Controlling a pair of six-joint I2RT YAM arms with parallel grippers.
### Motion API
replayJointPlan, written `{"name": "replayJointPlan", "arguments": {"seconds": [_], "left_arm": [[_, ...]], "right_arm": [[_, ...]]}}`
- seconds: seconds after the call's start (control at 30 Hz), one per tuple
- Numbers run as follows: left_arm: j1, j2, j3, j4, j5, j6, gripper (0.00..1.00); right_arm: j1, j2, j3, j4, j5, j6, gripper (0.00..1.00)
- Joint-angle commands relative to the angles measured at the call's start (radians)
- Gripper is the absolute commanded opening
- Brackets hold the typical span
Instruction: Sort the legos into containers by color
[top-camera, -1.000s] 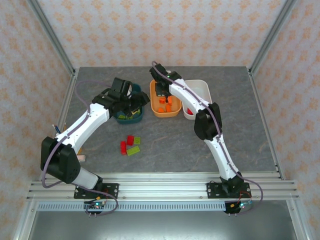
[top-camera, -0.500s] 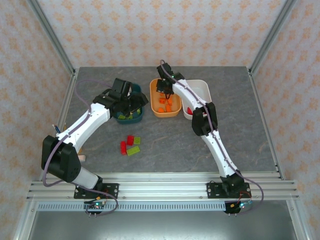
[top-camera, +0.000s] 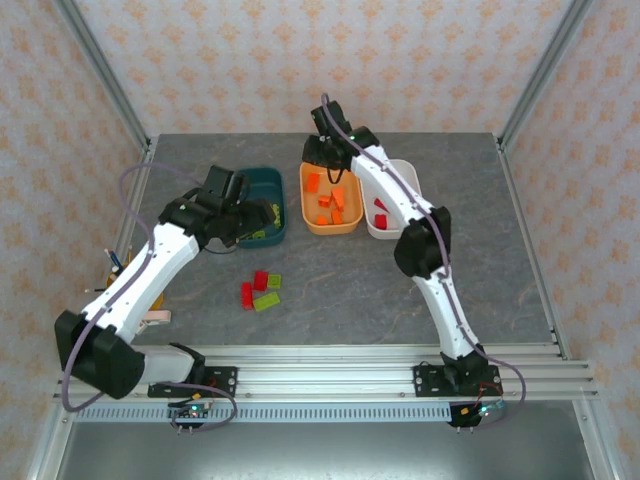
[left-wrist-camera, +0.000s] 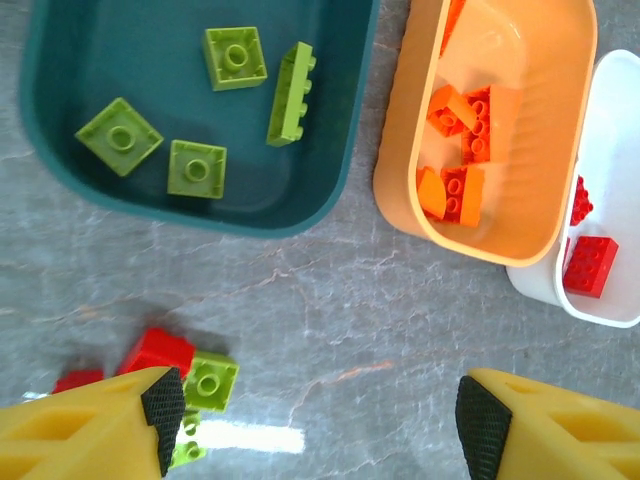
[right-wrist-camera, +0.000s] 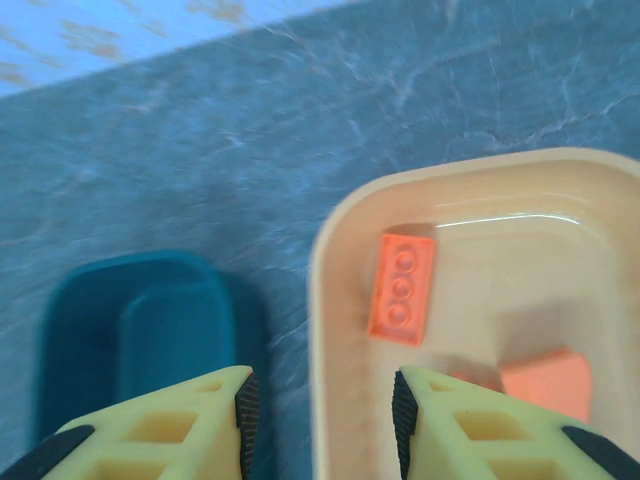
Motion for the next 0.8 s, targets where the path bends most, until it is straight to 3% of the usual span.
{"name": "replayJointPlan", "arguments": {"seconds": [0.0, 0.23, 0.43, 0.6, 0.77], "left_arm": [[0.008, -0.064, -0.031, -0.147, -0.058, 0.026, 0.75], [-0.022, -0.168, -0.135, -0.222, -0.039, 0.028, 0.72], [-0.183, -0.115, -0.218, -0.166, -0.080, -0.029, 0.67], [-0.282, -0.003, -0.252, -0.075, -0.108, -0.130, 0.61], [-0.290, 0.077, -0.289, -0.010, -0.125, -0.153, 0.58]], "right_arm": [[0.064, -0.213, -0.147, 0.027, 0.062, -0.033, 0.42], [0.212, -0.620, -0.724, 0.223, 0.041, -0.005, 0.42], [0.324, -0.907, -1.204, 0.356, -0.047, 0.056, 0.42], [0.390, -1.072, -1.412, 0.330, -0.047, 0.092, 0.43], [0.405, -1.171, -1.523, 0.317, -0.036, 0.128, 0.43]]}}
